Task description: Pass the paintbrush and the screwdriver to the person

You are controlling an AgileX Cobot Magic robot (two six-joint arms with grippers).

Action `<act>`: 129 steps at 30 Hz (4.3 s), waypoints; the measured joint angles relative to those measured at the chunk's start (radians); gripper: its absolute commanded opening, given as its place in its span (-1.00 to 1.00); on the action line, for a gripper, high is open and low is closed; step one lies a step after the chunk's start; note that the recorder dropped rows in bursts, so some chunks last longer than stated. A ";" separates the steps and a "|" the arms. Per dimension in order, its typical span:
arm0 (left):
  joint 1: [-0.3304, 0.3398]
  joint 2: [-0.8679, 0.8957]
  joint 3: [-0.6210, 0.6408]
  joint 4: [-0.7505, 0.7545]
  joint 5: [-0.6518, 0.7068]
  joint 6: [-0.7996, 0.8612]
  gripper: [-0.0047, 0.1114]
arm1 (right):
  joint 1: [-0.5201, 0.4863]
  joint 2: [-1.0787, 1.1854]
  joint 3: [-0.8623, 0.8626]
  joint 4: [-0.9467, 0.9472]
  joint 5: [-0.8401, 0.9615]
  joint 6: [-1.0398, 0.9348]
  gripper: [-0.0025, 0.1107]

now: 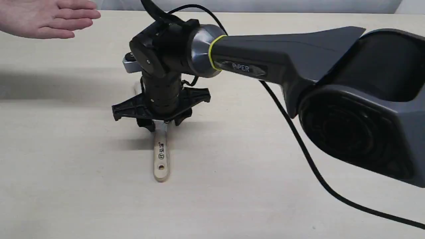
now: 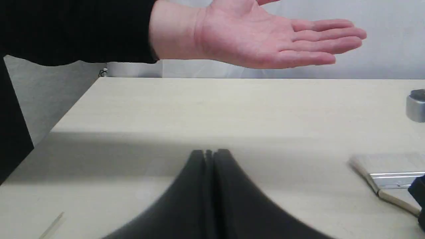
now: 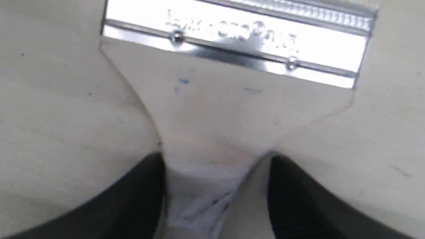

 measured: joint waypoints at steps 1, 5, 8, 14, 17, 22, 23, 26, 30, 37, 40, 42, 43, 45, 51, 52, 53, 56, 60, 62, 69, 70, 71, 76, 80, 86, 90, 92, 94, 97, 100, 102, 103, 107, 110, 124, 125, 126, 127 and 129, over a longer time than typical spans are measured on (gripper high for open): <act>0.000 0.000 0.000 0.000 0.000 0.000 -0.92 | 0.000 0.000 -0.002 0.000 0.000 0.003 -0.16; 0.000 0.000 0.000 0.000 0.000 0.000 -0.92 | 0.000 0.004 -0.005 -0.002 -0.002 0.006 -0.70; 0.000 0.000 0.000 0.000 0.000 0.000 -0.92 | 0.000 0.004 -0.007 -0.004 -0.002 0.004 -0.88; 0.000 0.000 0.000 0.000 0.000 0.000 -0.92 | 0.000 -0.004 -0.005 0.001 -0.010 -0.046 -0.88; 0.000 0.000 0.000 0.000 0.000 0.000 -0.92 | 0.000 -0.028 0.003 0.020 -0.015 -0.077 -0.88; 0.000 0.000 0.000 0.000 0.000 0.000 -0.92 | 0.000 -0.135 0.006 0.042 -0.027 -0.135 -0.88; 0.000 0.000 0.000 0.000 0.000 0.000 -0.92 | 0.000 -0.176 0.006 0.048 -0.029 -0.146 -0.88; 0.000 0.000 0.000 0.000 0.000 0.000 -0.92 | 0.000 -0.249 0.006 0.055 -0.033 -0.172 -0.88; 0.000 0.000 0.000 0.000 0.000 0.000 -0.92 | 0.000 -0.337 0.006 0.059 -0.035 -0.197 -0.88; 0.000 0.000 0.000 0.000 0.000 0.000 -0.92 | 0.000 -0.404 0.006 0.160 -0.146 -0.287 -0.88; 0.000 0.000 0.000 0.000 0.000 0.000 -0.92 | 0.000 -0.404 0.006 0.266 -0.240 -0.396 -0.88; 0.000 0.000 0.000 0.000 0.000 0.000 -0.92 | 0.000 -0.391 0.006 0.304 -0.291 -0.454 -0.88; 0.000 0.000 0.000 0.000 0.000 0.000 -0.92 | 0.000 -0.383 0.006 0.311 -0.308 -0.476 -0.88; 0.000 0.000 0.000 0.000 0.000 0.000 -0.92 | 0.000 -0.356 0.006 0.319 -0.332 -0.526 -0.87; 0.000 0.000 0.000 0.000 0.000 0.000 -0.92 | 0.000 -0.263 0.006 0.336 -0.334 -0.649 -0.42; 0.000 0.000 0.000 0.000 0.000 0.000 -0.92 | 0.000 -0.255 0.006 0.338 -0.334 -0.659 -0.29; 0.000 0.000 0.000 0.000 0.000 0.000 -0.92 | 0.000 -0.252 0.006 0.338 -0.334 -0.673 -0.16; 0.000 0.000 0.000 0.000 0.000 0.000 -0.92 | 0.000 -0.249 0.006 0.356 -0.334 -0.686 0.01; 0.000 0.000 0.000 0.000 0.000 0.000 -0.92 | 0.000 -0.252 0.006 0.367 -0.330 -0.692 0.00; 0.000 0.000 0.000 0.000 0.000 0.000 -0.92 | 0.000 -0.264 0.006 0.367 -0.315 -0.694 -0.01; 0.000 0.000 0.000 0.000 0.000 0.000 -0.92 | 0.000 -0.394 0.006 0.328 -0.223 -0.710 -0.66; 0.000 0.000 0.000 0.000 0.000 0.000 -0.92 | 0.000 -0.418 0.006 0.327 -0.193 -0.722 -0.78; 0.000 0.000 0.000 0.000 0.000 0.000 -0.92 | 0.000 -0.446 0.006 0.324 -0.166 -0.729 -0.87; 0.000 0.000 0.000 0.000 0.000 0.000 -0.92 | 0.000 -0.548 0.006 0.320 0.000 -0.754 -0.88; 0.000 0.000 0.000 0.000 0.000 0.000 -0.92 | 0.000 -0.610 0.006 0.276 0.020 -0.803 -0.88; 0.000 0.000 0.000 0.000 0.000 0.000 -0.92 | 0.000 -0.700 0.006 0.139 0.027 -0.802 -0.88; 0.000 0.000 0.000 0.000 0.000 0.000 -0.92 | -0.009 -0.772 0.033 0.047 -0.025 -0.747 -0.88; 0.000 0.000 0.000 0.000 0.000 0.000 -0.92 | -0.021 -0.848 0.090 0.022 -0.095 -0.735 -0.88; 0.000 0.000 0.000 0.000 0.000 0.000 -0.92 | -0.042 -0.944 0.172 0.016 -0.186 -0.731 -0.88; 0.000 0.000 0.000 0.000 0.000 0.000 -0.92 | -0.114 -1.135 0.311 0.014 -0.314 -0.729 -0.88; 0.000 0.000 0.000 0.000 0.000 0.000 -0.92 | -0.234 -1.318 0.478 0.008 -0.407 -0.725 -0.88; 0.000 0.000 0.000 0.000 0.000 0.000 -0.92 | -0.314 -1.413 0.582 0.006 -0.438 -0.725 -0.88; 0.000 0.000 0.000 0.000 0.000 0.000 -0.92 | -0.358 -1.460 0.640 0.006 -0.452 -0.723 -0.88; 0.000 0.000 0.000 0.000 0.000 0.000 -0.92 | -0.499 -1.593 0.855 0.004 -0.533 -0.723 -0.88; 0.000 0.000 0.000 0.000 0.000 0.000 -0.92 | -0.570 -1.652 1.016 0.015 -0.635 -0.723 -0.88; 0.000 0.000 0.000 0.000 0.000 0.000 -0.92 | -0.844 -2.032 1.663 0.051 -1.093 -0.704 -0.88; 0.000 0.000 0.000 0.000 0.000 0.000 -0.92 | -0.853 -2.044 1.681 0.051 -1.094 -0.704 -0.88; 0.000 0.000 0.000 0.000 0.000 0.000 -0.92 | -0.868 -2.063 1.701 0.051 -1.095 -0.704 -0.88; 0.000 0.000 0.000 0.000 0.000 0.000 -0.92 | -0.883 -2.082 1.711 0.051 -1.095 -0.704 -0.88; 0.000 0.000 0.000 0.000 0.000 0.000 -0.92 | -0.904 -2.113 1.727 0.051 -1.098 -0.702 -0.88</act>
